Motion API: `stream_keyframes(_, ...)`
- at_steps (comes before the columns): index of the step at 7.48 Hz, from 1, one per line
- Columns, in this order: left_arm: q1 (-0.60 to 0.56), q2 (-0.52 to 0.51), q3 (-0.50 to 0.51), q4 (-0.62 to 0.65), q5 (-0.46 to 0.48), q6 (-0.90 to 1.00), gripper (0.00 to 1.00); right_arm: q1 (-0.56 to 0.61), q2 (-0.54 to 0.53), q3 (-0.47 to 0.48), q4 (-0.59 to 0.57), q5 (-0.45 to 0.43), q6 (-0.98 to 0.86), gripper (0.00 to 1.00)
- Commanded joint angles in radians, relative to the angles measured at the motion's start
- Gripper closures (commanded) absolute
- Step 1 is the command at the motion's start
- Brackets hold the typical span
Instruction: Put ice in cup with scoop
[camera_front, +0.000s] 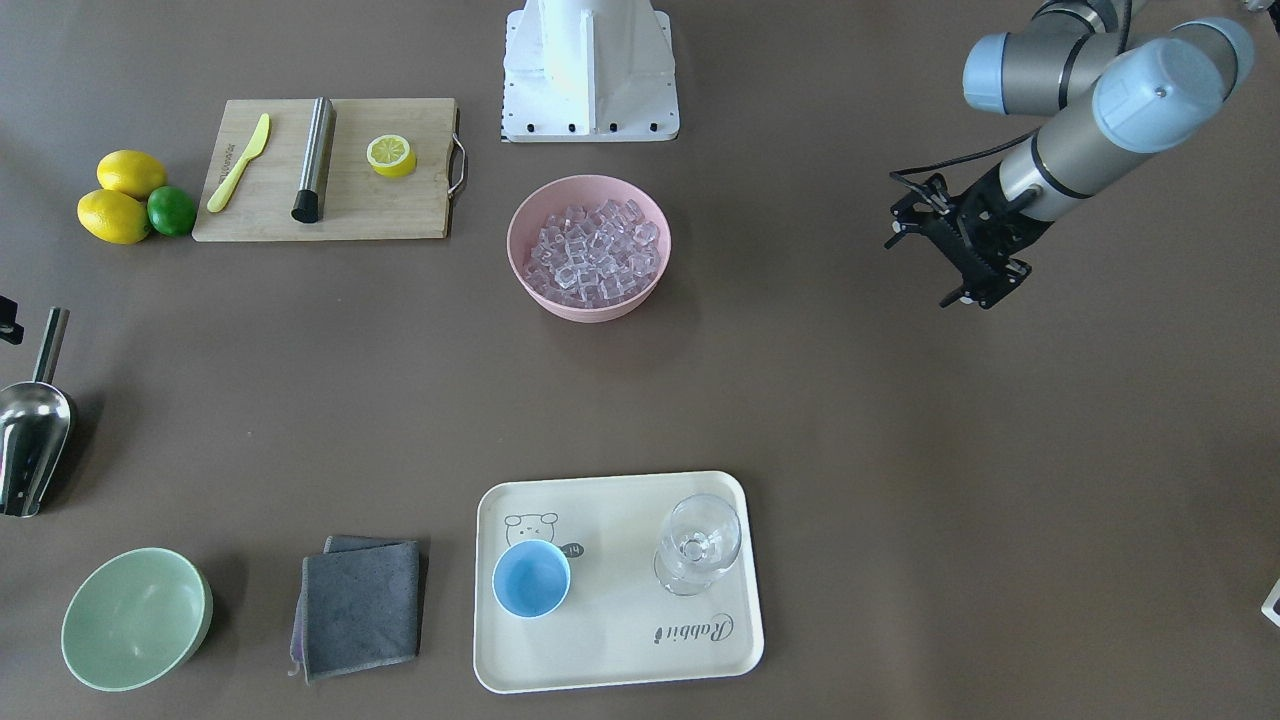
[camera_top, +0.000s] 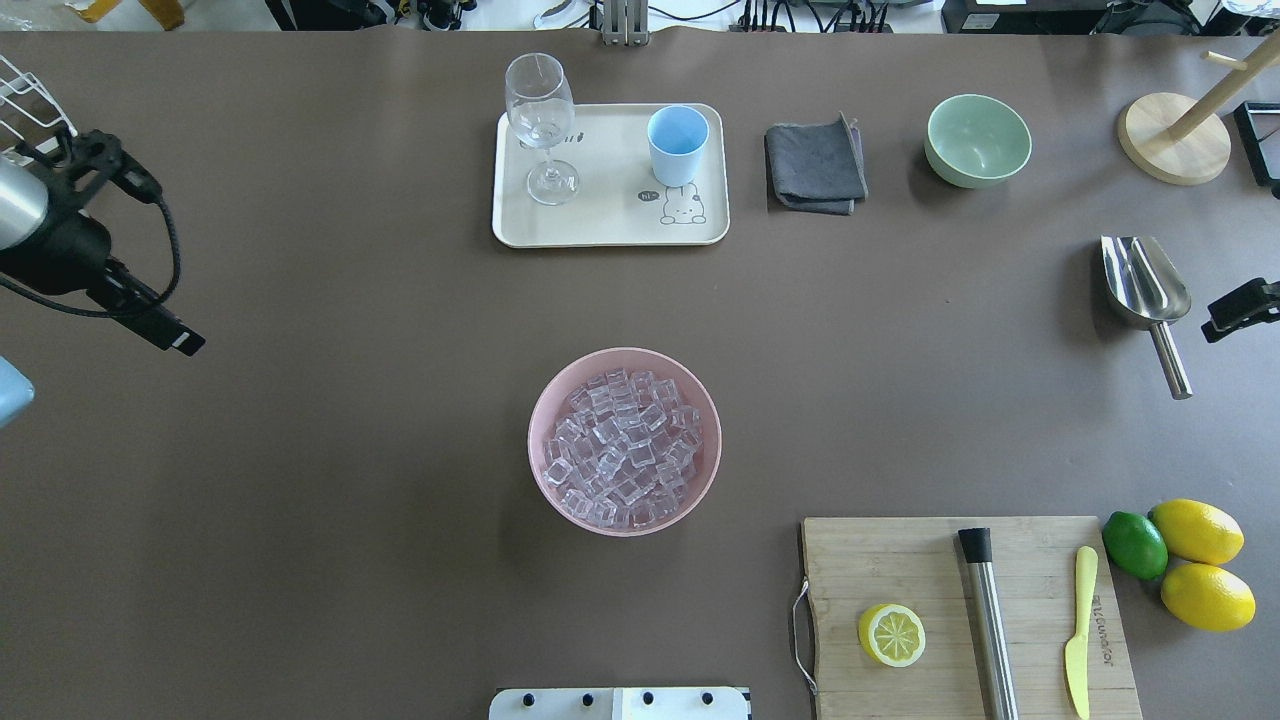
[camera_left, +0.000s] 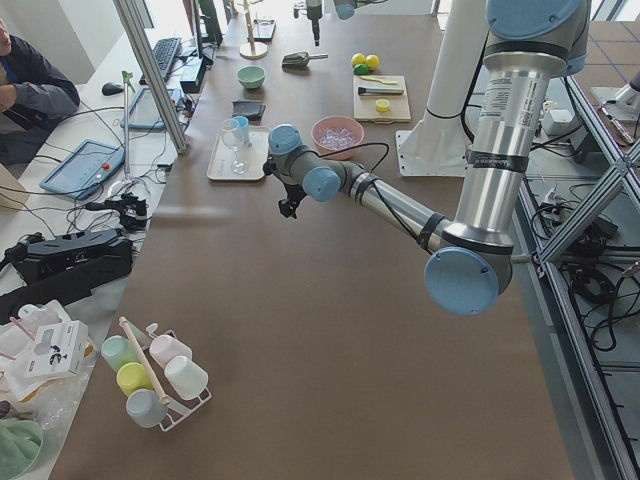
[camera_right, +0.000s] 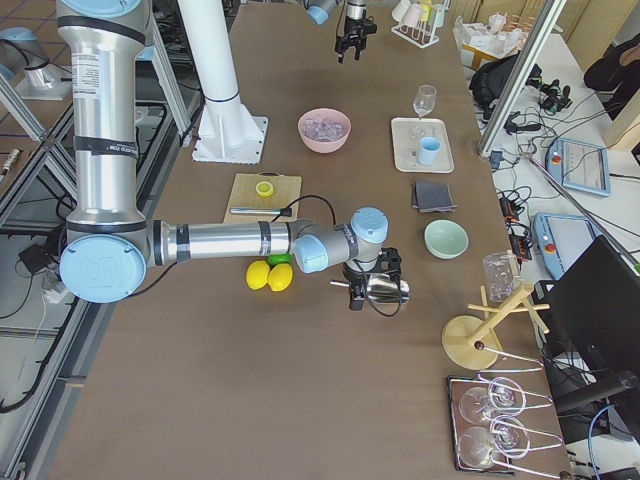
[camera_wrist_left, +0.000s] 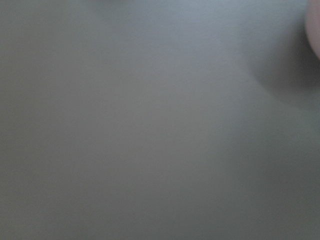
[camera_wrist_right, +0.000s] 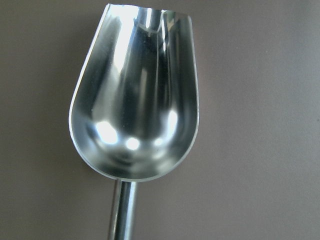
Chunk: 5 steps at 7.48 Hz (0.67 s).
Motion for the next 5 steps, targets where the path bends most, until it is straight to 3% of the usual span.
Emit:
stream_keyframes(1,0.178,-0.028,0.003,-0.239,0.084,0.006,0.02,-0.040,0.037,-0.020,0.024,0.001,0.065,0.01)
stream_keyframes(3,0.288,-0.043,0.050,-0.399,0.104,0.009,0.02,-0.070,0.037,-0.023,0.022,0.003,0.088,0.01)
stream_keyframes(5,0.299,-0.091,0.118,-0.544,0.106,0.003,0.02,-0.110,0.037,-0.023,0.016,0.005,0.128,0.01)
